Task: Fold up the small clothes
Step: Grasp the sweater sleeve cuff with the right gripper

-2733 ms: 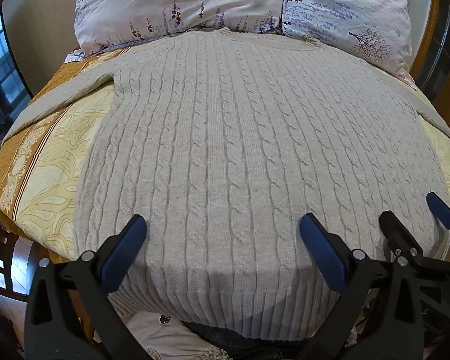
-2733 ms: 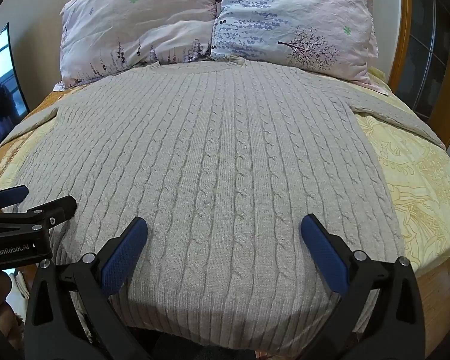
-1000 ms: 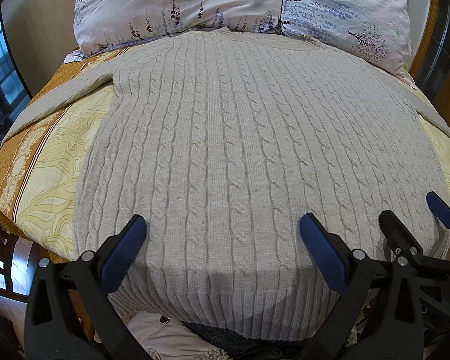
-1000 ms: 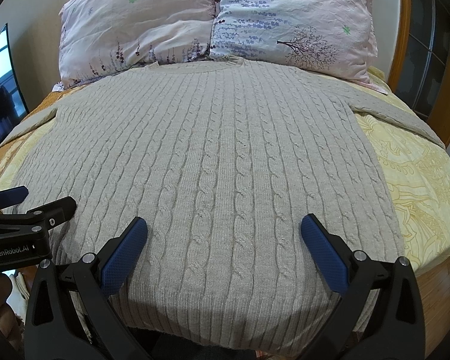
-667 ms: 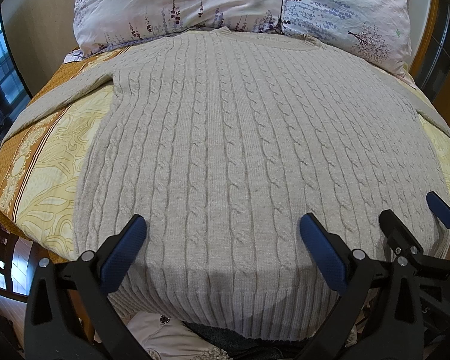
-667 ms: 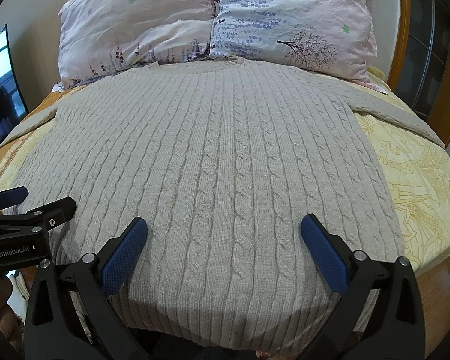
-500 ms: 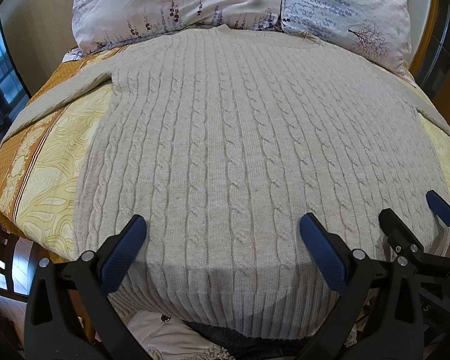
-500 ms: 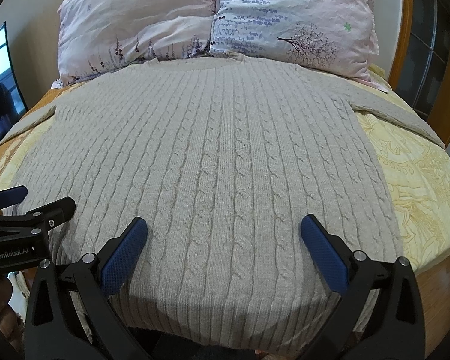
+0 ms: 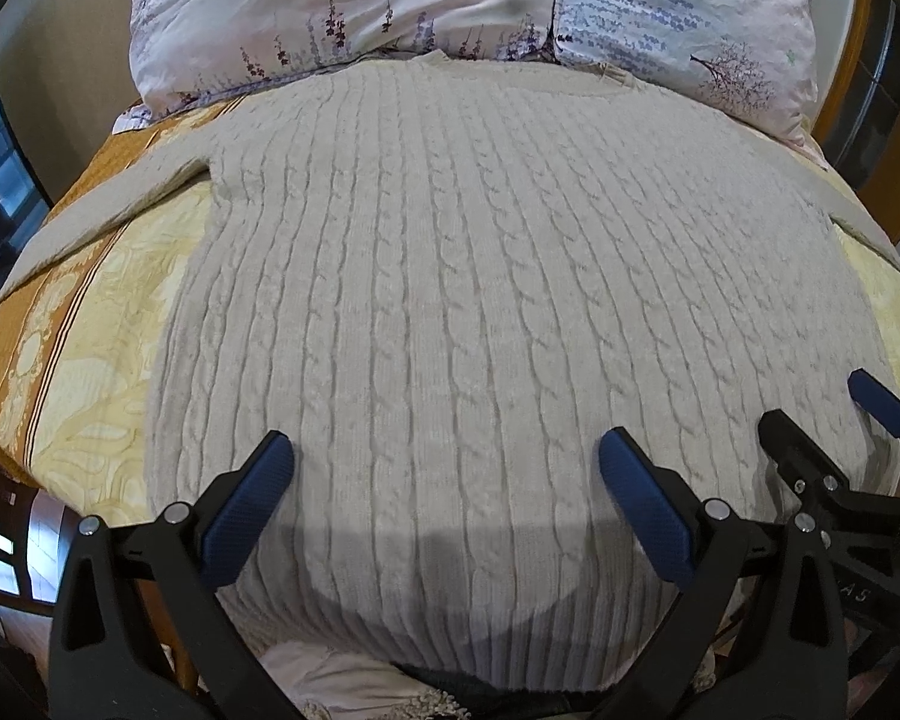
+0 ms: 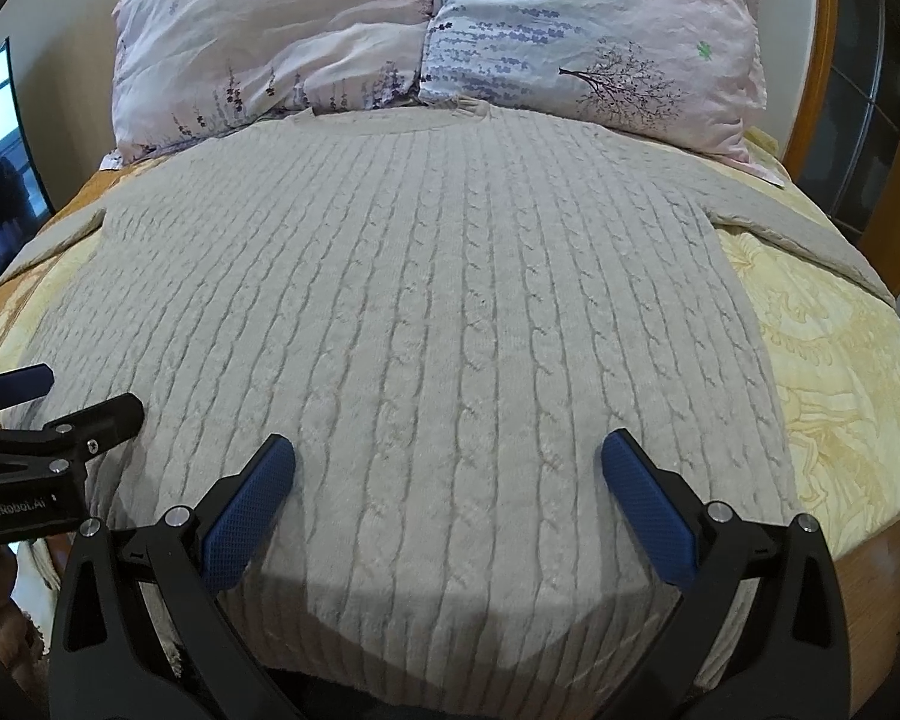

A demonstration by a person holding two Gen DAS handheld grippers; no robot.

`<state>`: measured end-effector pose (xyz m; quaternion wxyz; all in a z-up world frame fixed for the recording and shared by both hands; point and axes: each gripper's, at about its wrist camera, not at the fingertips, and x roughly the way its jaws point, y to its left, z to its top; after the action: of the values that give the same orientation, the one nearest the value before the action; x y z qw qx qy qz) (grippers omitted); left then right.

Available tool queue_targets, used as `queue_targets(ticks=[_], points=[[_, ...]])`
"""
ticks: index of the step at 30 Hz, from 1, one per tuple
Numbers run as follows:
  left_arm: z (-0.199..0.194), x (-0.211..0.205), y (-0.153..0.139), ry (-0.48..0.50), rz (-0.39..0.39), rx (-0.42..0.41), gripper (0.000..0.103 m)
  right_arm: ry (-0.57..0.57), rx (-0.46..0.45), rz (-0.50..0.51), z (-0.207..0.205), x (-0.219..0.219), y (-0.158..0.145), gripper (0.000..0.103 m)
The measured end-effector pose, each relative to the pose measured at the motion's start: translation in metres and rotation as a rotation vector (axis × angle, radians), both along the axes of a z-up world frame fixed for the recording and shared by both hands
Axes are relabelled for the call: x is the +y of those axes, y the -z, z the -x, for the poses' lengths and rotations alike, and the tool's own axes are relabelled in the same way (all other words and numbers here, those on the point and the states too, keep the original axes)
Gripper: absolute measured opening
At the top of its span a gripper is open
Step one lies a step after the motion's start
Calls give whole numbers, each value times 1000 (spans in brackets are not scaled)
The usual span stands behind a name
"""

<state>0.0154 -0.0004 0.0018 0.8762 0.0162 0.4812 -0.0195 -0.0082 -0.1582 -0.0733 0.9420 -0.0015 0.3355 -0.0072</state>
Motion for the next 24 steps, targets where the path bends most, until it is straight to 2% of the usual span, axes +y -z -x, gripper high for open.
queue_targets(ticks=[5, 11, 15, 17, 18, 21, 24], points=[[-17, 0, -4, 21, 15, -32, 101, -9, 7, 7, -10, -4, -3, 102], [-46, -6, -14, 47, -73, -47, 101, 3, 46, -6, -32, -24, -12, 102], [-70, -2, -23, 87, -32, -26, 101, 70, 37, -40, -52, -64, -26, 102], [-78, 0, -28, 102, -9, -41, 101, 117, 19, -129, -63, -101, -38, 102], [-82, 0, -30, 113, 3, -50, 101, 142, 0, -210, -69, -127, -43, 102], [-96, 2, -36, 142, 47, -57, 101, 253, -42, -310, -81, -187, -52, 102], [-109, 10, -41, 163, 143, -82, 101, 321, -73, -402, -89, -232, -56, 99]])
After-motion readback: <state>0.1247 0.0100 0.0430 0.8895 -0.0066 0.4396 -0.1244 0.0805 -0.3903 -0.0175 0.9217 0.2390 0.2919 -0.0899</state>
